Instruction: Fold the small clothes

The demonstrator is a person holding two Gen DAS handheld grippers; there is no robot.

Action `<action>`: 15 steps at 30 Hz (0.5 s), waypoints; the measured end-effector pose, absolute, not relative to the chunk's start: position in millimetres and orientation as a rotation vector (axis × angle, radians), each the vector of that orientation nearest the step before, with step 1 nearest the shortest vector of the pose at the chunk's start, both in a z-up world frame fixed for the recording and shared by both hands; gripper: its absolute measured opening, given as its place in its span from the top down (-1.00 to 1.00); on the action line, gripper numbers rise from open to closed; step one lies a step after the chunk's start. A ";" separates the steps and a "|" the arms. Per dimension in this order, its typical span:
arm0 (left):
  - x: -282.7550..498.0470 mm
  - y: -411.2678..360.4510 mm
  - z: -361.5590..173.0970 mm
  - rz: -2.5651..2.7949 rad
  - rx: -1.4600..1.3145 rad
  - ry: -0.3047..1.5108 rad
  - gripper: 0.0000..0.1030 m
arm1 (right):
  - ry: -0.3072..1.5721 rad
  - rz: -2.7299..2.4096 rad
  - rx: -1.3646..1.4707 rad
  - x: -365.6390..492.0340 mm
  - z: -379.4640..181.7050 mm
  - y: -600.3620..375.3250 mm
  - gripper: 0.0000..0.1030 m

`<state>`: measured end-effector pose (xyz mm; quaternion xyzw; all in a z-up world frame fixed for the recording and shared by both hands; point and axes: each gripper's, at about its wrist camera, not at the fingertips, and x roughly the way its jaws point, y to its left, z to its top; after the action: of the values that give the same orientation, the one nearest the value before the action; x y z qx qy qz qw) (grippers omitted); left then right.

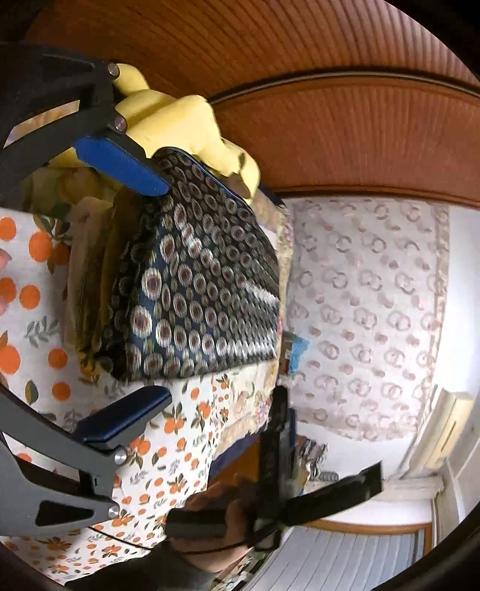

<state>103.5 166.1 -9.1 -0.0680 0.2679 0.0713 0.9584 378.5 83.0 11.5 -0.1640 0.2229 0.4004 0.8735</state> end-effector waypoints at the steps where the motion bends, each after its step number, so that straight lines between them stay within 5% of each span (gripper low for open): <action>1: 101.4 163.2 -6.6 0.134 -0.138 0.540 -1.00 | 0.462 0.831 -0.322 368.0 11.0 72.7 -0.31; 15: 83.8 93.7 12.7 0.019 -0.084 0.513 -1.00 | 0.431 0.698 -0.177 244.4 4.2 -34.0 -0.37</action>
<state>83.8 93.7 12.7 -0.0413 0.2534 0.0093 0.9664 244.4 -34.0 4.2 -0.0858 0.2094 0.3389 0.9132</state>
